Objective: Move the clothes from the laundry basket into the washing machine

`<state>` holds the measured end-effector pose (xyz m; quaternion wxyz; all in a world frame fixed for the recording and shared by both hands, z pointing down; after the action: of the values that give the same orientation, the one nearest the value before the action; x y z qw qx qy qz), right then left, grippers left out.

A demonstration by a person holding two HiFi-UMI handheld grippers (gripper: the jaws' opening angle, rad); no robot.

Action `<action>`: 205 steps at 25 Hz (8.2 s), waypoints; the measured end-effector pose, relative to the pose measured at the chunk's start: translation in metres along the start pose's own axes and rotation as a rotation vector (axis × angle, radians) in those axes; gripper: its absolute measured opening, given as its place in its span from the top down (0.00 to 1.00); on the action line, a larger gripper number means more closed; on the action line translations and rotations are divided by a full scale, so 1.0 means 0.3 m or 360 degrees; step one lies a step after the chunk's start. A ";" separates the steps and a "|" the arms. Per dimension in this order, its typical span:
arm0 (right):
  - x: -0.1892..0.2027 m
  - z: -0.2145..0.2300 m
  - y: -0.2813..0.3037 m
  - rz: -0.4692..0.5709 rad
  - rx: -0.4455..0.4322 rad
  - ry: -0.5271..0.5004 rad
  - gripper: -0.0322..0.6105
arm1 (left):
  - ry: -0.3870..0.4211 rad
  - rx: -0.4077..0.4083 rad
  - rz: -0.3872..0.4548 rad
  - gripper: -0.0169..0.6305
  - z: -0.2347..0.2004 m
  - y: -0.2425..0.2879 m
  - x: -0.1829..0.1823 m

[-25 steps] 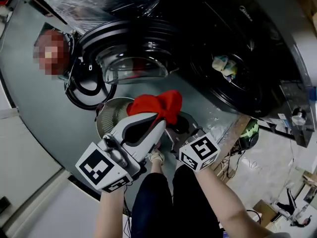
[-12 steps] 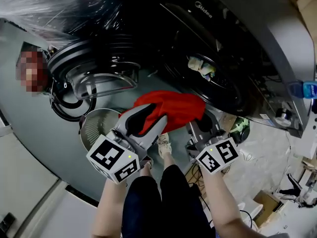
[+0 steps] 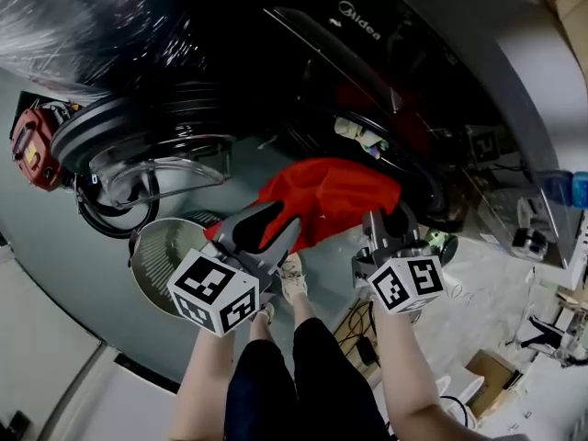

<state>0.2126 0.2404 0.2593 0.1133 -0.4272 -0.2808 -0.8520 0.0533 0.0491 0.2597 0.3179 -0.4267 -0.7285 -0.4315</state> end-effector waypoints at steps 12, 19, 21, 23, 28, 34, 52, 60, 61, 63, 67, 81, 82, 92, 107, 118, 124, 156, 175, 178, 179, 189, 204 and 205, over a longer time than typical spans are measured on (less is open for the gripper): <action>0.252 0.271 0.275 -0.0043 0.0182 0.0086 0.84 | -0.0131 -0.0035 -0.0074 0.96 -0.153 0.132 0.288; 0.261 0.412 0.395 0.0034 0.0215 0.0057 0.84 | -0.0126 0.0000 -0.0072 0.97 -0.151 0.203 0.395; 0.241 0.451 0.425 0.0106 0.0260 0.0086 0.84 | -0.0129 0.0004 -0.0060 0.97 -0.155 0.219 0.421; 0.211 0.478 0.458 0.0166 0.0301 0.0112 0.84 | -0.0130 0.0008 -0.0051 0.97 -0.156 0.231 0.439; 0.137 0.487 0.530 0.0297 0.0454 0.0092 0.84 | -0.0145 -0.0008 -0.0011 0.97 -0.155 0.245 0.458; 0.120 0.546 0.566 0.0404 0.0606 0.0210 0.84 | -0.0146 0.0016 0.0022 0.97 -0.159 0.271 0.452; 0.241 0.526 0.452 0.0053 0.0492 0.0543 0.11 | -0.0144 0.0006 -0.0001 0.97 -0.177 0.244 0.469; 0.541 0.479 0.345 -0.0114 0.0592 0.0664 0.11 | -0.0182 -0.0032 -0.0031 0.97 -0.200 0.200 0.524; 0.571 0.485 0.358 -0.0148 0.0618 0.0682 0.11 | -0.0190 -0.0039 -0.0031 0.97 -0.204 0.196 0.531; 0.621 0.498 0.385 -0.0215 0.0685 0.0703 0.11 | -0.0199 -0.0050 -0.0033 0.97 -0.209 0.189 0.543; 0.722 0.512 0.417 -0.0284 0.0765 0.0823 0.09 | -0.0212 -0.0046 -0.0047 0.97 -0.207 0.182 0.565; 0.392 0.456 0.379 0.0125 0.0457 0.0545 0.83 | -0.0221 0.0014 -0.0050 0.97 -0.186 0.185 0.535; 0.353 0.460 0.380 0.0179 0.0467 0.0523 0.83 | -0.0218 0.0018 -0.0048 0.97 -0.185 0.188 0.524; 0.092 0.493 0.461 0.0522 0.0553 0.0275 0.83 | -0.0172 0.0055 -0.0020 0.97 -0.193 0.223 0.440; 0.165 0.604 0.567 0.0164 0.0636 0.0560 0.25 | -0.0185 0.0090 -0.0015 0.97 -0.201 0.245 0.450; 0.437 0.430 0.379 -0.0042 0.0606 0.0559 0.18 | -0.0202 0.0062 -0.0012 0.97 -0.207 0.226 0.469; 0.598 0.396 0.363 -0.0098 0.0718 0.0636 0.13 | -0.0225 0.0042 -0.0015 0.97 -0.211 0.211 0.508; 0.272 0.398 0.440 0.0221 0.0362 0.0545 0.80 | -0.0215 0.0056 0.0013 0.97 -0.228 0.198 0.442; 0.173 0.590 0.640 0.0140 0.0659 0.0367 0.20 | -0.0210 0.0108 -0.0012 0.97 -0.211 0.229 0.462; 0.215 0.582 0.576 0.0105 0.0637 0.0480 0.11 | -0.0220 0.0106 -0.0001 0.97 -0.208 0.233 0.470; 0.225 0.560 0.535 0.0132 0.0625 0.0482 0.11 | -0.0222 0.0106 0.0004 0.97 -0.207 0.233 0.474; 0.623 0.390 0.465 -0.0157 0.0591 0.0780 0.12 | -0.0226 0.0088 -0.0005 0.97 -0.214 0.228 0.478; 0.611 0.403 0.584 -0.0252 0.0508 0.0698 0.81 | -0.0226 -0.0015 -0.0025 0.97 -0.214 0.181 0.535; 0.588 0.395 0.569 -0.0251 0.0477 0.0668 0.82 | -0.0229 -0.0024 -0.0022 0.97 -0.211 0.181 0.531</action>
<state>0.2577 0.1775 0.5207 0.1642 -0.1964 -0.4064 -0.8771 0.0389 0.0618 0.4385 0.2585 -0.4540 -0.7490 -0.4075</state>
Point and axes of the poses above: the fingertips, and each gripper's own axes: y forward along the fingers, z to its right, x out of its underside, the point moved 10 cm from there along -y, backward along the fingers, and after that the axes turned 14 degrees about y, right-handed, at the moved point
